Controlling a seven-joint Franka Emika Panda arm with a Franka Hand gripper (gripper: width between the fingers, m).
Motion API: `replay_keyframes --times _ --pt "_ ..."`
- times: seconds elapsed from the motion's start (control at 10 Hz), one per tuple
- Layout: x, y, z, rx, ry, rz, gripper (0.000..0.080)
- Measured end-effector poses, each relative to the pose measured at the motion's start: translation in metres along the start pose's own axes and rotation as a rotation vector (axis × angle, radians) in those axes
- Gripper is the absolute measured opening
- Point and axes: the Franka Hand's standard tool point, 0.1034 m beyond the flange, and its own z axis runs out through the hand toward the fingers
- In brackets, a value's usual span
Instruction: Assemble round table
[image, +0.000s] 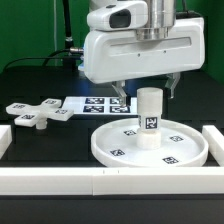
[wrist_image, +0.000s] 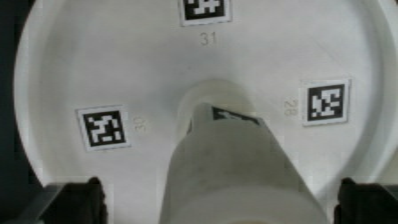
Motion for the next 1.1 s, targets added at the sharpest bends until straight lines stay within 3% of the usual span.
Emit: replay_keyframes --times 0.1,0.3,0.7,1.1 --pt "0.0005 -0.0016 0.0000 0.001 0.000 -0.002 0.0649" --pt "0.0008 -0.0024 0.0000 0.001 0.000 -0.003 0.0401" --pt "0.0008 -0.0026 0.0001 0.002 0.000 0.023 0.0404" --pt "0.0015 -0.0076 0.0011 0.022 0.001 0.508 0.0404"
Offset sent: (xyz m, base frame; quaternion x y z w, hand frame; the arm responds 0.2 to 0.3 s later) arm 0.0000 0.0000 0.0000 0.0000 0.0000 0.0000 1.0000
